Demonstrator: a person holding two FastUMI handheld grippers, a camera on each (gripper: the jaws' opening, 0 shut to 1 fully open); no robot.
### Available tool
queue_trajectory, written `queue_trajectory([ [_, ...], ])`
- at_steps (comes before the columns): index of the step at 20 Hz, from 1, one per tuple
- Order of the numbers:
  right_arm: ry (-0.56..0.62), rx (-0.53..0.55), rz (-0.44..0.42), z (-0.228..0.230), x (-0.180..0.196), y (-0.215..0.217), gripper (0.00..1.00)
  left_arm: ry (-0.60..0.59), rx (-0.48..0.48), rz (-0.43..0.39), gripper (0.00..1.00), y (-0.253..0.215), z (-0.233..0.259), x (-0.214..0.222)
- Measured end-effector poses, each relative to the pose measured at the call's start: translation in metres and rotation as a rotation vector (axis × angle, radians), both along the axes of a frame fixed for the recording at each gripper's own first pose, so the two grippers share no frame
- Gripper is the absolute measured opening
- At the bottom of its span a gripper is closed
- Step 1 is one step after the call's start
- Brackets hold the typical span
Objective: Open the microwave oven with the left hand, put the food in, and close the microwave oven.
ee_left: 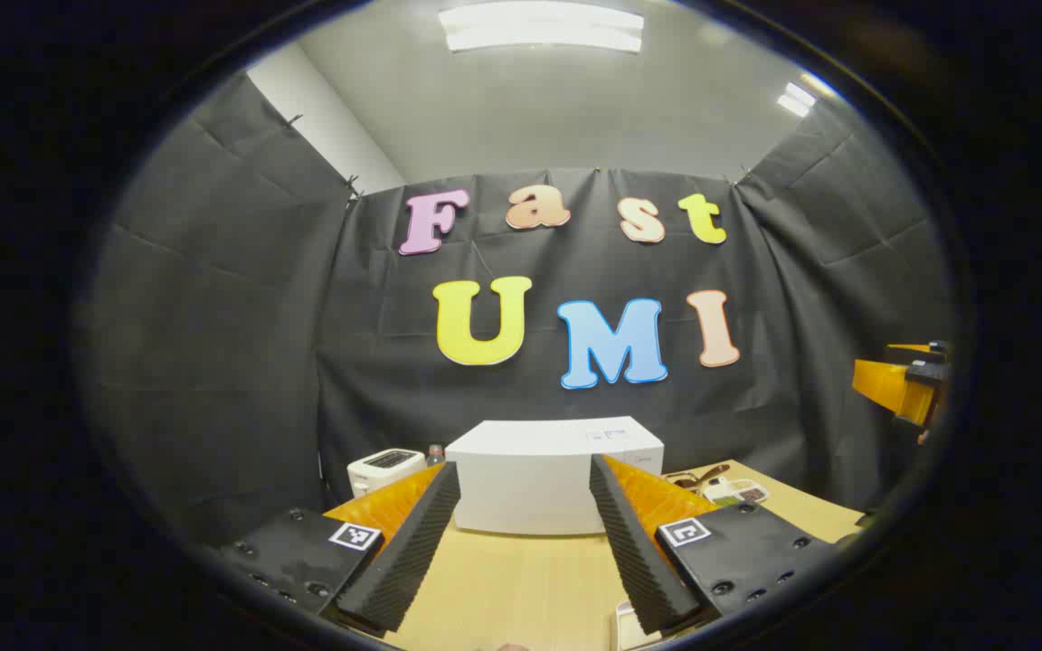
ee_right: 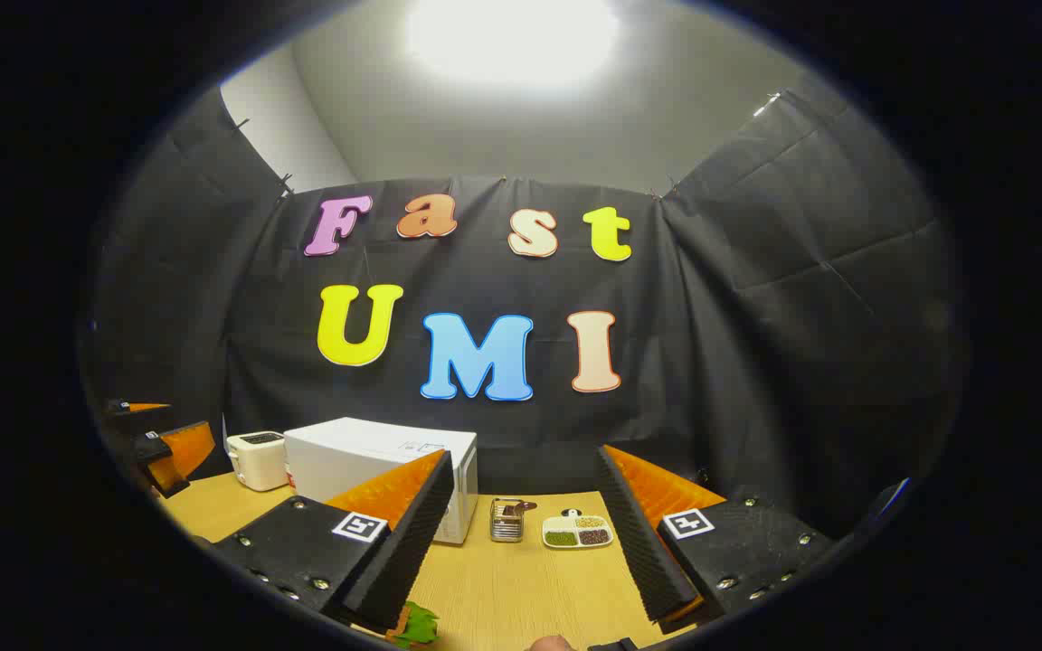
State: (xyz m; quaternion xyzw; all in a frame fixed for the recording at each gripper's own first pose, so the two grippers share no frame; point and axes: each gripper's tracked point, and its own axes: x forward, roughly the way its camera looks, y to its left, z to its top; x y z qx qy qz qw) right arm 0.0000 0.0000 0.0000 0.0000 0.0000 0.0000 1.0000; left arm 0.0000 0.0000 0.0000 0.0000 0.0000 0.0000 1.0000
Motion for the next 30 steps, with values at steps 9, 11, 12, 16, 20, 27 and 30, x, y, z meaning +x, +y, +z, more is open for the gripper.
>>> queue_trajectory([
  [9, 0.001, -0.016, 0.029, -0.003, 0.006, -0.003, 0.95, -0.01, 0.017, 0.014, 0.95, -0.011, 0.003, -0.003],
  [11, -0.002, -0.014, 0.036, -0.002, 0.006, -0.005, 0.95, -0.015, 0.013, 0.015, 0.95, -0.017, 0.006, -0.006],
  [12, -0.006, -0.013, 0.039, -0.003, 0.006, -0.006, 0.95, -0.016, 0.013, 0.017, 0.95, -0.02, 0.008, -0.005],
  [16, -0.004, -0.007, 0.056, -0.009, 0.007, -0.013, 0.95, -0.028, 0.02, 0.024, 0.97, -0.033, 0.013, -0.009],
  [20, 0.022, 0.038, 0.089, -0.019, 0.005, -0.016, 0.95, -0.035, 0.039, 0.049, 0.96, -0.043, 0.015, -0.008],
  [27, 0.02, 0.041, 0.112, -0.024, -0.001, -0.014, 0.95, -0.049, 0.058, 0.021, 0.96, -0.065, 0.007, 0.029],
  [30, 0.01, 0.029, 0.072, -0.021, 0.008, -0.021, 0.95, -0.054, 0.054, -0.009, 0.95, -0.074, 0.0, 0.064],
])
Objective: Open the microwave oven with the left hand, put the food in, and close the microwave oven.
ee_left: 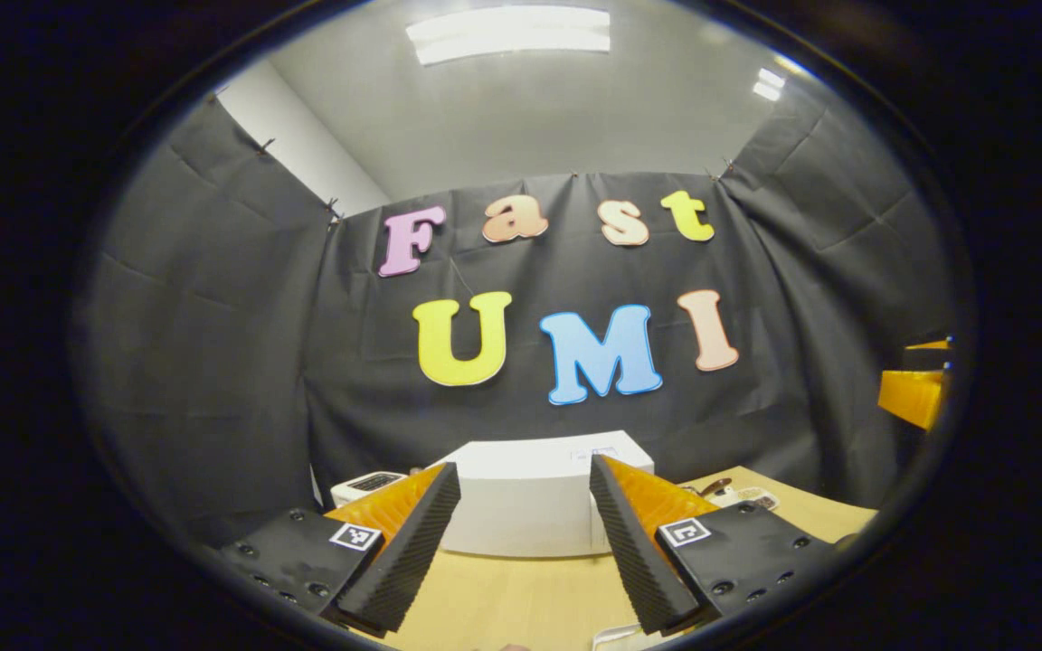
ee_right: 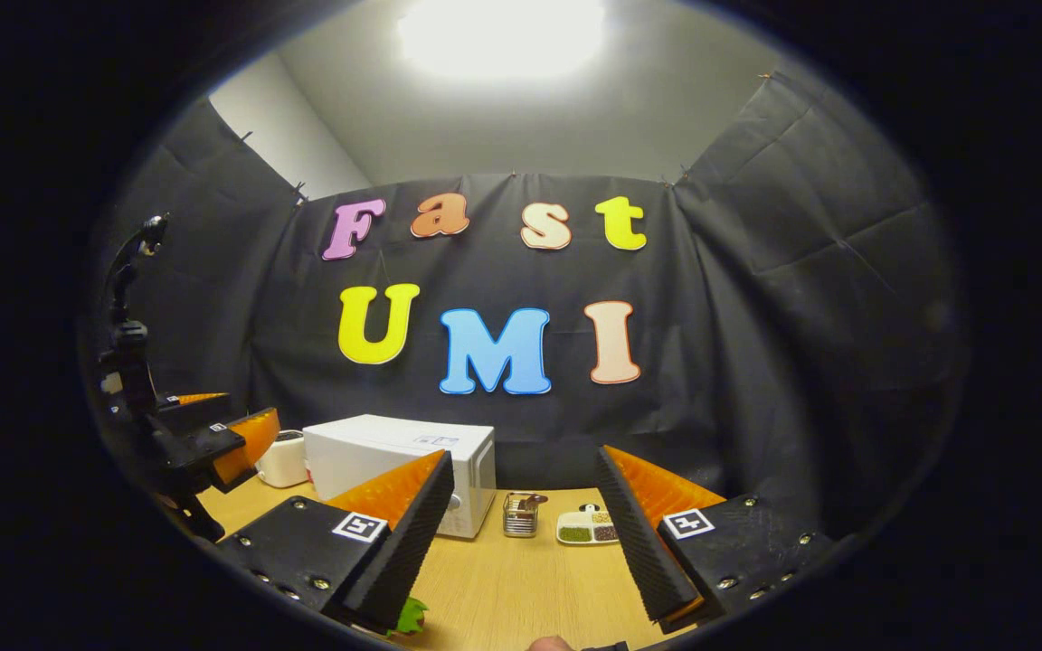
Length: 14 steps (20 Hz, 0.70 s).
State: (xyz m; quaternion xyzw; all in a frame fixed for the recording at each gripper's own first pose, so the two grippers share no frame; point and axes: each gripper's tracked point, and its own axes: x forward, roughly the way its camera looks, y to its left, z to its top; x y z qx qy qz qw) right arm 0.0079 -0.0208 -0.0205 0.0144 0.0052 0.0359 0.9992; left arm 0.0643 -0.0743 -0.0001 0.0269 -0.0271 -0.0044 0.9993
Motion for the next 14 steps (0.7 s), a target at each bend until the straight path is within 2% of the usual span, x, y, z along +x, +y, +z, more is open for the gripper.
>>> queue_trajectory([
  [7, 0.015, 0.007, -0.135, -0.005, 0.024, -0.01, 0.95, 0.024, -0.023, -0.098, 0.95, -0.022, -0.027, 0.09],
  [14, 0.032, -0.018, -0.281, -0.011, 0.04, -0.022, 0.95, 0.094, -0.015, -0.203, 0.95, -0.052, -0.084, 0.164],
])
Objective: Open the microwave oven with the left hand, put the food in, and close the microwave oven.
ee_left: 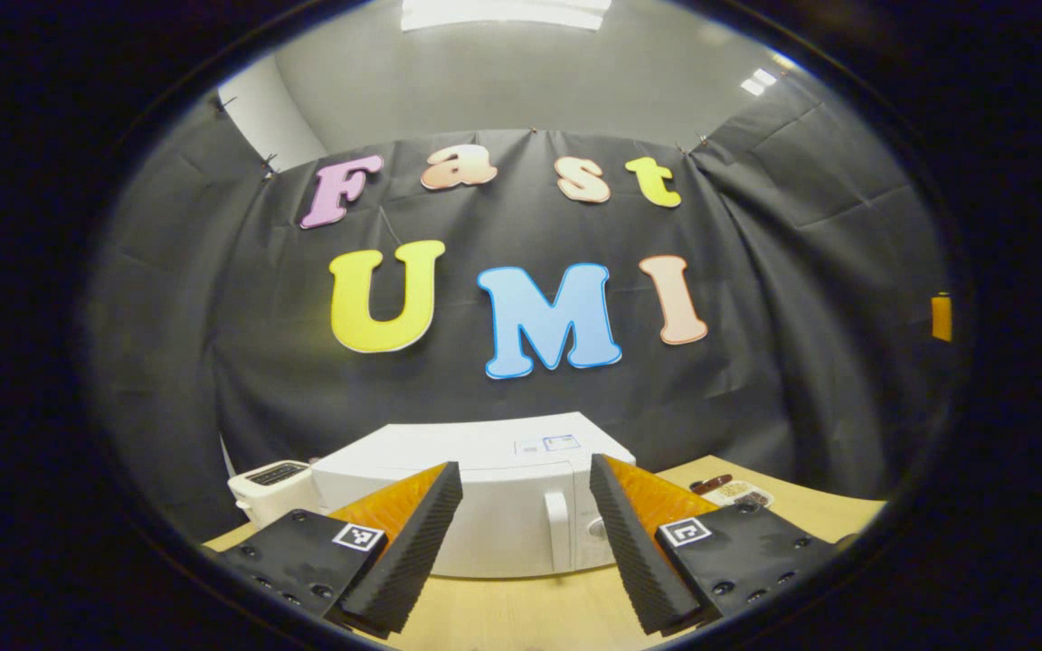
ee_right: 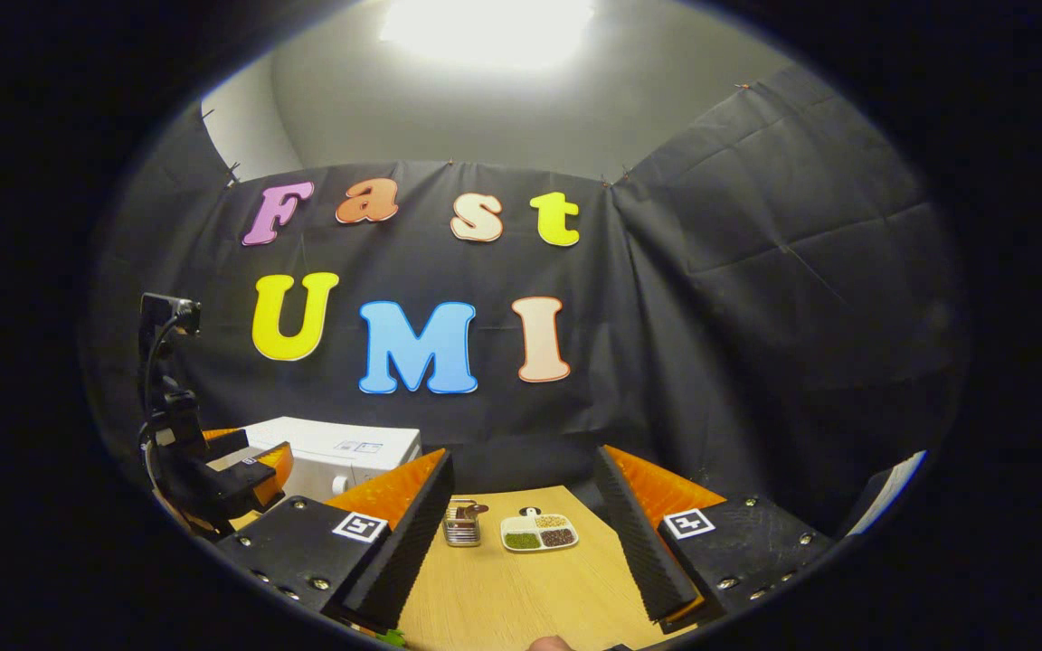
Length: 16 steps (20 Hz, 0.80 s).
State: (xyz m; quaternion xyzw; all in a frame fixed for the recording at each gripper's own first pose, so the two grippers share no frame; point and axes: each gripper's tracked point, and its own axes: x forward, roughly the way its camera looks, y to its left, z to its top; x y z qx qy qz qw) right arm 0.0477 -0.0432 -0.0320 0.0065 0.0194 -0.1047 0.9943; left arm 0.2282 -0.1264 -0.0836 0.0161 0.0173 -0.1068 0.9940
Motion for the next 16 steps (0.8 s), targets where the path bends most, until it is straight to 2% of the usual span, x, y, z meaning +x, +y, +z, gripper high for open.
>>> queue_trajectory([
  [7, 0.079, -0.039, -0.113, -0.019, -0.002, -0.008, 0.95, 0.098, 0.021, -0.061, 0.95, -0.022, -0.067, 0.052],
  [13, 0.118, -0.088, -0.171, -0.021, -0.005, -0.011, 0.95, 0.166, 0.05, -0.096, 0.96, -0.044, -0.115, 0.09],
  [16, 0.141, -0.099, -0.185, -0.025, -0.012, -0.01, 0.95, 0.216, 0.071, -0.122, 0.94, -0.054, -0.142, 0.099],
])
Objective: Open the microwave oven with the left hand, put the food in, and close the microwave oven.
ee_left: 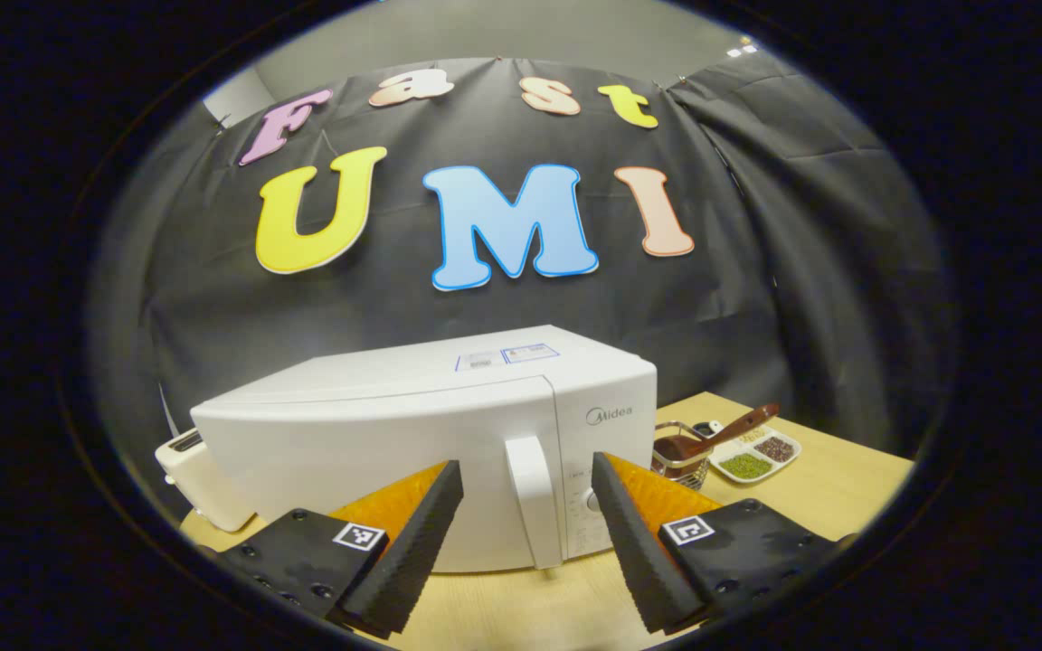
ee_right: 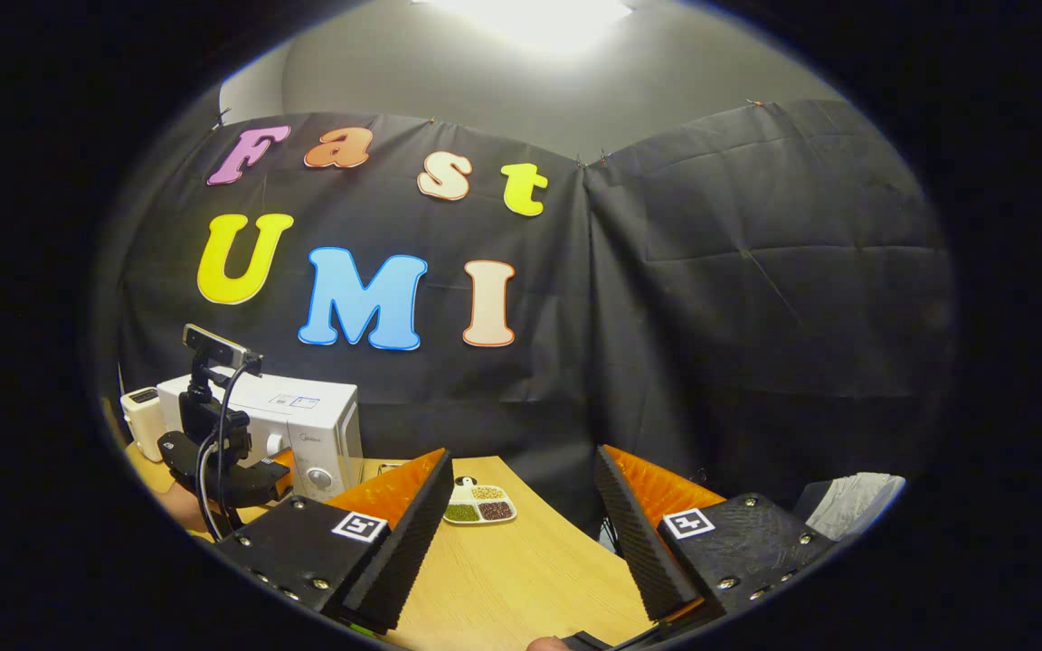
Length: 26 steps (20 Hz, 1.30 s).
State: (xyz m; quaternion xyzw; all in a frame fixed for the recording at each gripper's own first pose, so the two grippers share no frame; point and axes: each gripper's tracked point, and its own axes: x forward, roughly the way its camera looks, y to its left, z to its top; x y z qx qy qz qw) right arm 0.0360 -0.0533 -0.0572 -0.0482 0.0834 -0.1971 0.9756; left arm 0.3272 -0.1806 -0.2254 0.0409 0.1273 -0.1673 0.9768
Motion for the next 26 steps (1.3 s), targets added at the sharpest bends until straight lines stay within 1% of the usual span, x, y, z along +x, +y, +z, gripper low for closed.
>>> queue_trajectory([
  [2, -0.004, -0.004, -0.007, 0.003, -0.003, -0.001, 0.95, 0.038, -0.001, -0.017, 0.9, -0.006, -0.016, 0.002],
  [5, -0.003, -0.028, -0.019, 0.006, -0.006, -0.003, 0.95, 0.076, 0.011, -0.018, 0.65, -0.009, -0.03, 0.004],
  [6, -0.001, -0.03, -0.022, 0.006, -0.008, -0.004, 0.95, 0.077, 0.014, -0.013, 0.72, -0.009, -0.031, 0.005],
  [8, 0.007, -0.03, -0.027, 0.004, -0.011, -0.006, 0.95, 0.065, 0.015, 0.004, 0.6, -0.005, -0.029, 0.008],
  [9, 0.01, -0.03, -0.028, 0.003, -0.012, -0.005, 0.95, 0.055, 0.015, 0.013, 0.53, -0.003, -0.027, 0.01],
  [10, 0.012, -0.032, -0.028, 0.003, -0.013, -0.005, 0.95, 0.056, 0.014, 0.009, 0.41, -0.004, -0.027, 0.011],
  [11, 0.012, -0.036, -0.03, 0.004, -0.014, -0.006, 0.95, 0.058, 0.016, 0.006, 0.41, -0.004, -0.028, 0.01],
  [12, 0.013, -0.041, -0.032, 0.004, -0.016, -0.006, 0.95, 0.059, 0.022, 0.006, 0.37, -0.004, -0.026, 0.009],
  [13, 0.014, -0.044, -0.031, 0.004, -0.018, -0.006, 0.95, 0.061, 0.025, 0.008, 0.36, -0.004, -0.027, 0.01],
  [14, 0.013, -0.047, -0.03, 0.004, -0.021, -0.006, 0.95, 0.065, 0.016, 0.012, 0.34, -0.004, -0.025, 0.01],
  [15, 0.013, -0.049, -0.028, 0.005, -0.022, -0.005, 0.95, 0.067, 0.011, 0.013, 0.27, -0.004, -0.027, 0.009],
  [19, -0.004, -0.055, -0.02, 0.009, -0.028, -0.009, 0.95, 0.087, 0.003, 0.018, 0.15, -0.004, -0.026, 0.009],
  [20, -0.008, -0.055, -0.02, 0.01, -0.029, -0.011, 0.95, 0.096, -0.011, 0.021, 0.17, -0.004, -0.027, 0.01],
  [21, -0.012, -0.057, -0.012, 0.011, -0.029, -0.011, 0.95, 0.106, -0.012, 0.022, 0.13, -0.004, -0.024, 0.008],
  [22, -0.019, -0.065, -0.002, 0.012, -0.029, -0.011, 0.95, 0.108, -0.012, 0.025, 0.15, -0.003, -0.024, 0.008],
  [24, -0.024, -0.085, 0.022, 0.014, -0.026, -0.012, 0.95, 0.111, -0.005, 0.03, 0.14, -0.004, -0.025, 0.008],
  [25, -0.025, -0.085, 0.036, 0.016, -0.025, -0.012, 0.95, 0.133, -0.008, 0.043, 0.14, -0.002, -0.028, 0.001],
  [26, -0.028, -0.083, 0.05, 0.017, -0.024, -0.012, 0.95, 0.142, -0.023, 0.061, 0.11, 0.003, -0.026, -0.013],
])
